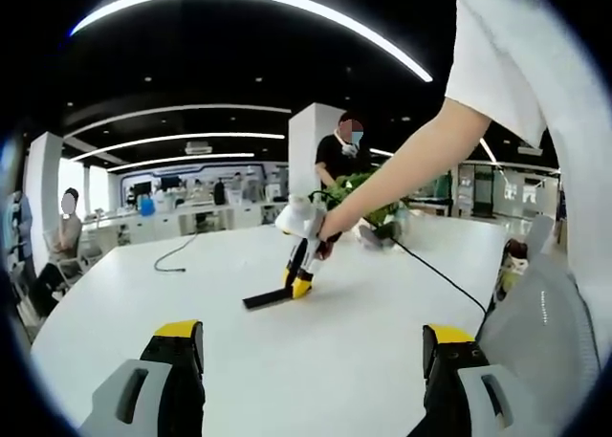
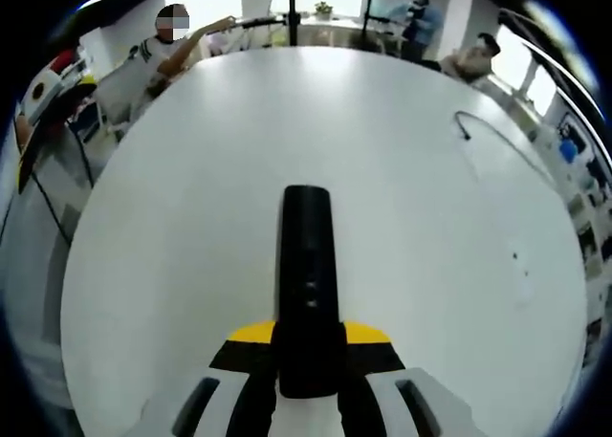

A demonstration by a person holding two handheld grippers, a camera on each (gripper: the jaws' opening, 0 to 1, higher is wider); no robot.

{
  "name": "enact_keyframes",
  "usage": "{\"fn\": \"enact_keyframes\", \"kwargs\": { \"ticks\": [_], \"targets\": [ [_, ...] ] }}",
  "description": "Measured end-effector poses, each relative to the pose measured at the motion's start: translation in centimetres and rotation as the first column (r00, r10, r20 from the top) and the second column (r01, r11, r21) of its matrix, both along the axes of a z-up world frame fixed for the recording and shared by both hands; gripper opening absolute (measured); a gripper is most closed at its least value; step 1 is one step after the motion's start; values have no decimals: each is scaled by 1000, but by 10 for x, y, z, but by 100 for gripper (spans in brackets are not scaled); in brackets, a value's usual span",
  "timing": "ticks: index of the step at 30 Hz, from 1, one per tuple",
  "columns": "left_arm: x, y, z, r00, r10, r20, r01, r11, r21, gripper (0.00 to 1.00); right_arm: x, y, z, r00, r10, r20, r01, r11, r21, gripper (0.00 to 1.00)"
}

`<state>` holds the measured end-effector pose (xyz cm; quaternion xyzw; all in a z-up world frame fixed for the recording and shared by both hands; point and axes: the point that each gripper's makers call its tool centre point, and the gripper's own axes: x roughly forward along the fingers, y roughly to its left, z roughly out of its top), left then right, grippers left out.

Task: Press the specified remote control buttons in sequence, fully releasing each button before pressing the next.

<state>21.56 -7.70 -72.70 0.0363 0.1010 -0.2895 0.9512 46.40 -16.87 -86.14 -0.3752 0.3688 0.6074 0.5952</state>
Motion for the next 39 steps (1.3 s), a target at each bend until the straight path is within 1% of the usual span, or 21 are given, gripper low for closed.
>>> {"fn": "enact_keyframes", "kwargs": {
  "ticks": [11, 20, 24, 26, 28, 32, 34, 35, 37, 39],
  "targets": [
    [-1, -1, -3, 1000, -5, -11, 5, 1000, 6, 99, 5, 0, 0, 1000, 5, 4, -5, 1000, -5, 21],
    [0, 0, -3, 1000, -4, -13, 4, 1000, 5, 99, 11, 0, -1, 1000, 9, 5, -9, 1000, -30, 21],
    [-1, -1, -4, 1000, -11, -17, 11, 1000, 8, 99, 10, 0, -1, 1000, -10, 5, 10, 999, -37, 21],
    [-1, -2, -4, 1000, -12, -17, 13, 1000, 8, 99, 10, -1, -1, 999, -23, 27, 25, 998, -63, 21],
    [-1, -1, -3, 1000, -11, -16, 11, 1000, 2, 99, 9, -1, -1, 998, -53, 36, 55, 996, -72, 21],
    [-1, -2, -3, 1000, -13, -19, 13, 1000, -7, 99, 10, -2, -1, 997, -75, 30, 77, 995, -66, 21],
    [-1, -2, -3, 1000, -13, -21, 13, 1000, -5, 99, 11, -3, -1, 996, -92, 18, 93, 994, -54, 22],
    [-1, -2, -3, 1000, -13, -22, 13, 1000, -5, 99, 10, -4, -1, 996, -81, 22, 82, 996, -45, 22],
    [-1, -1, -4, 1000, -11, -25, 10, 1000, -4, 99, 10, -2, 1, 997, -38, 66, 40, 999, -23, 21],
    [-1, -1, -4, 1000, -8, -25, 7, 1000, -6, 99, 7, -2, 2, 993, -44, 108, 45, 999, -5, 21]
  ]
}}
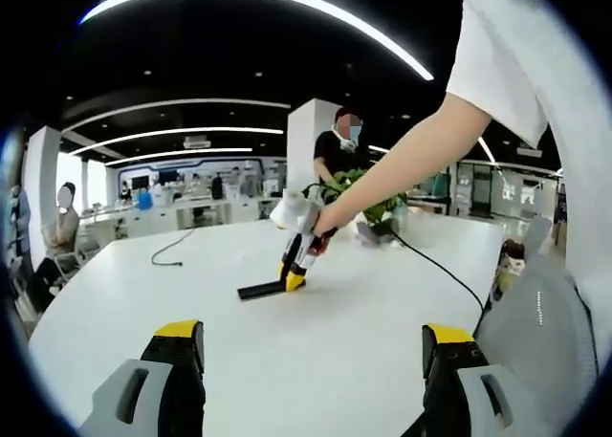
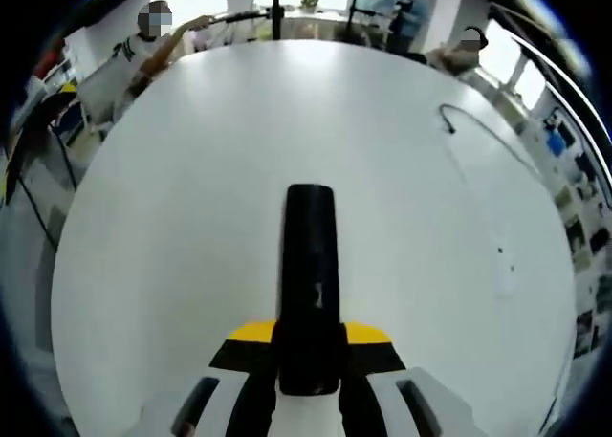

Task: Press the specified remote control buttons in sequence, fully releasing each button before pressing the next.

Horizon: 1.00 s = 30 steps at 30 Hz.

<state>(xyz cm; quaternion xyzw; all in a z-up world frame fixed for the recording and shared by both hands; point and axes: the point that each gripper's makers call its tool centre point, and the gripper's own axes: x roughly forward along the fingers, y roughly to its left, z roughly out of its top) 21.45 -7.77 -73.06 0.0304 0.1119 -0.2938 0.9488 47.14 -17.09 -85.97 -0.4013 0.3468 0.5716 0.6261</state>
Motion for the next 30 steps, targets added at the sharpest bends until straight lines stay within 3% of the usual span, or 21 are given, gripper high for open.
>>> {"fn": "enact_keyframes", "kwargs": {
  "ticks": [4, 6, 9, 12, 14, 18, 22, 30],
  "targets": [
    [0, 0, -1, 1000, 1, -7, -1, 1000, -1, 99, 4, -1, 4, 993, -86, 82, 79, 993, 90, 27],
    [0, 1, -2, 1000, 4, -13, -4, 1000, 2, 98, -1, 2, 11, 990, -106, 94, 88, 980, 179, 28],
    [1, 2, -2, 1000, 13, -17, -13, 1000, -5, 98, -8, -7, 22, 981, -170, 95, 142, 957, 252, 36],
    [1, 3, -1, 1000, 16, -17, -16, 1000, -14, 98, -13, -16, 34, 966, -248, 75, 210, 919, 334, 36],
    [1, 2, -2, 1000, 14, -22, -14, 1000, -17, 98, -19, -20, 47, 949, -312, 46, 266, 871, 414, 38],
    [0, 1, -3, 999, 9, -33, -10, 1000, -21, 98, -29, -34, 66, 935, -338, 108, 258, 857, 446, 41],
    [0, 2, -3, 999, 11, -36, -12, 1000, -27, 98, -39, -40, 88, 915, -393, 94, 292, 805, 516, 46],
    [2, 4, -7, 998, 25, -53, -26, 999, -28, 98, -53, -43, 114, 881, -465, 84, 333, 737, 588, 52]
  ]
}}
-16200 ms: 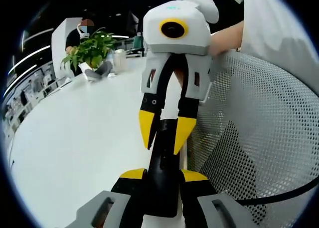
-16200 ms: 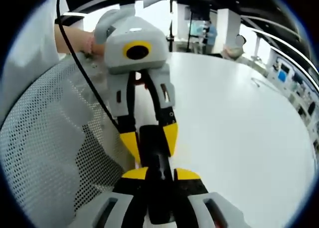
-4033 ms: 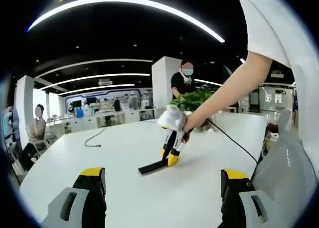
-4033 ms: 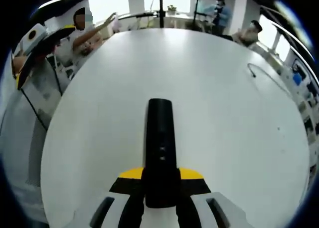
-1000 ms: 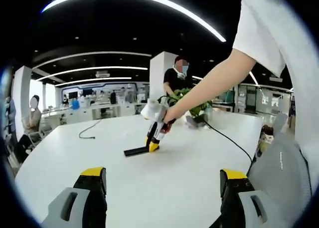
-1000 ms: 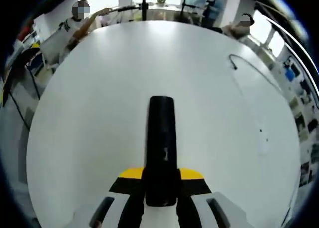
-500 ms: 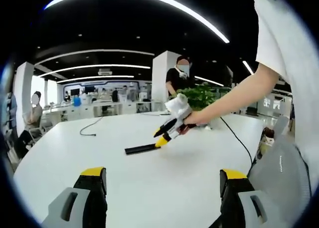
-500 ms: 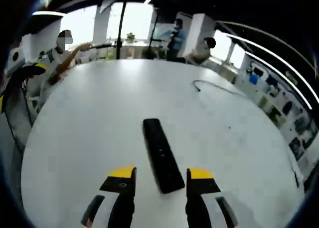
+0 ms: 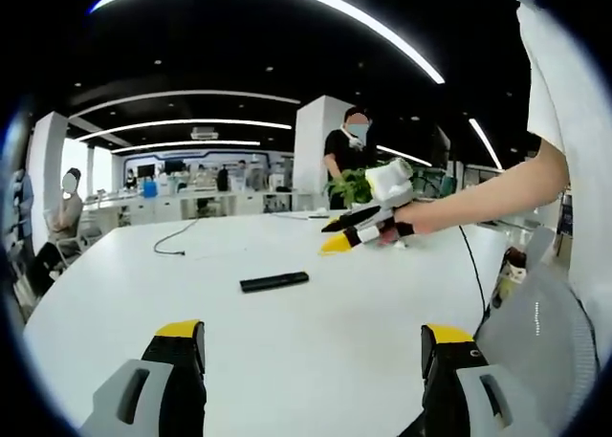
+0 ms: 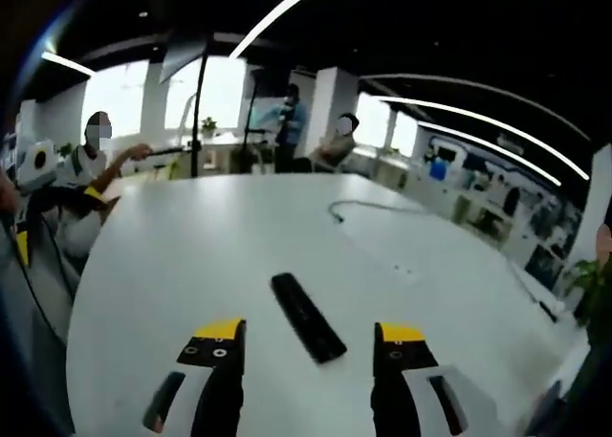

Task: Press the specified remote control buttons in sequence, fully releasing each button before pressing the next.

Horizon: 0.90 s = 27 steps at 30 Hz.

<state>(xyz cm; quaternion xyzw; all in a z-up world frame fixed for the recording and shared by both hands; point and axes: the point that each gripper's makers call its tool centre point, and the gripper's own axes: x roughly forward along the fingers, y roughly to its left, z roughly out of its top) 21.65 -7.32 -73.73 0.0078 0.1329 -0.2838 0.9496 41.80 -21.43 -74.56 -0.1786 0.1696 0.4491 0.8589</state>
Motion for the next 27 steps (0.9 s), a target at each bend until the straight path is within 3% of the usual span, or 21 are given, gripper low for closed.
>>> {"fn": "enact_keyframes", "kwargs": {
  "ticks": [6, 13, 18, 20, 27],
  "targets": [
    [-1, -2, -4, 999, -11, -32, 10, 1000, -21, 98, -17, -5, 16, 999, -36, 18, 36, 999, 39, 54],
    [-2, -5, -3, 999, -24, -24, 24, 1000, -12, 98, -34, -35, 33, 992, -115, 43, 113, 992, 62, 56],
    [-3, -6, -2, 999, -28, -21, 28, 1000, -3, 98, -52, -46, 35, 987, -152, 49, 148, 986, 82, 60],
    [-3, -7, -4, 999, -29, -28, 30, 1000, 5, 99, -63, -51, 32, 983, -181, 24, 177, 979, 101, 60],
    [-2, -8, 7, 999, -28, 20, 28, 999, -19, 100, -89, -64, 38, 969, -244, 32, 238, 963, 126, 65]
  ]
}}
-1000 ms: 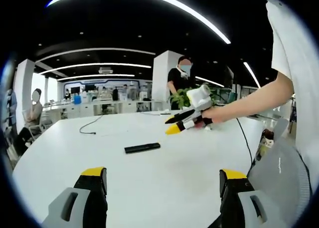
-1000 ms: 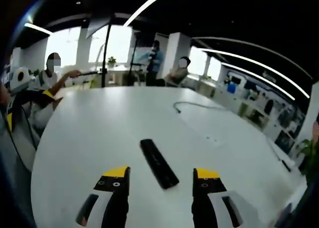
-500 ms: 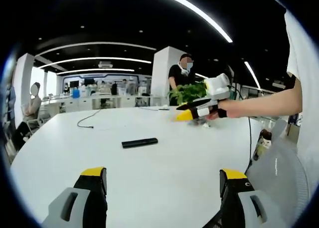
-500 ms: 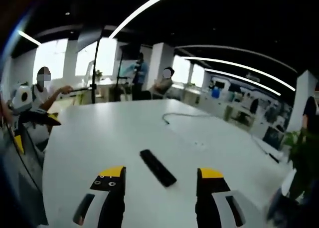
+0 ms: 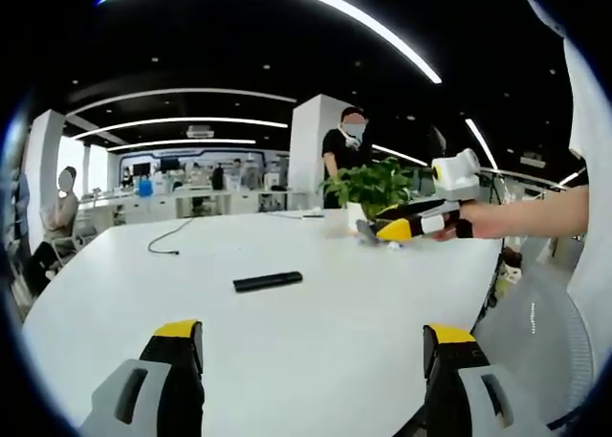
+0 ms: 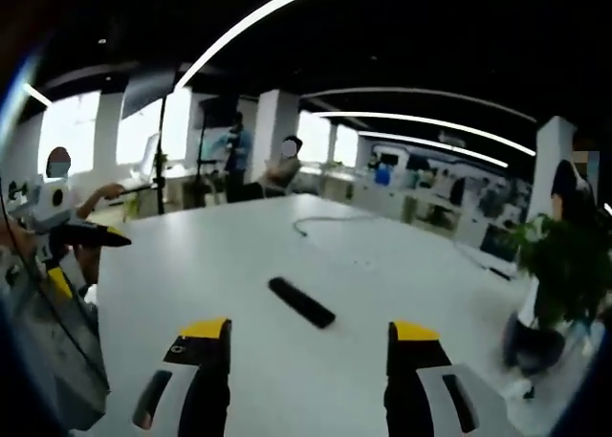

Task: Press the specified remote control buttons in sequence, fully releasing each button before pressing the next.

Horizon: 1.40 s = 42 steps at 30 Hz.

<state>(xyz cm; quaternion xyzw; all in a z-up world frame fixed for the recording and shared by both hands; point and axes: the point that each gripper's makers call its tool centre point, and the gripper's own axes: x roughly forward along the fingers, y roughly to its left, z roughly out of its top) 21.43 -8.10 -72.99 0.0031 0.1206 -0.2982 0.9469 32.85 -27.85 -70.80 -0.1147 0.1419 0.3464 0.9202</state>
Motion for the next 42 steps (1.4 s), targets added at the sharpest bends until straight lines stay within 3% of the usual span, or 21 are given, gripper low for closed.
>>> {"fn": "enact_keyframes", "kwargs": {
  "ticks": [6, 11, 16, 26, 33, 38, 42],
  "targets": [
    [1, 2, -4, 1000, 8, -4, -8, 1000, 26, 100, -6, -14, 5, 999, -31, 13, 30, 999, 18, 67],
    [3, 6, -3, 999, 32, 4, -32, 999, 10, 100, -9, -22, 14, 998, -51, 37, 50, 998, 31, 70],
    [3, 7, 0, 999, 41, 15, -41, 999, 8, 100, -10, -28, 21, 995, -60, 86, 58, 998, 21, 78],
    [2, 6, -3, 999, 37, 7, -38, 999, 18, 100, -23, -15, 38, 986, -49, 161, 51, 999, -7, 91],
    [3, 8, 0, 998, 50, 28, -50, 999, 18, 100, -29, -22, 38, 983, -80, 164, 78, 997, 21, 98],
    [3, 10, 1, 998, 60, 29, -61, 998, 14, 100, -36, -36, 35, 975, -114, 189, 119, 993, -16, 99],
    [2, 9, 2, 998, 55, 33, -56, 998, 12, 99, -42, -45, 33, 974, -146, 172, 147, 989, 9, 99]
  ]
}}
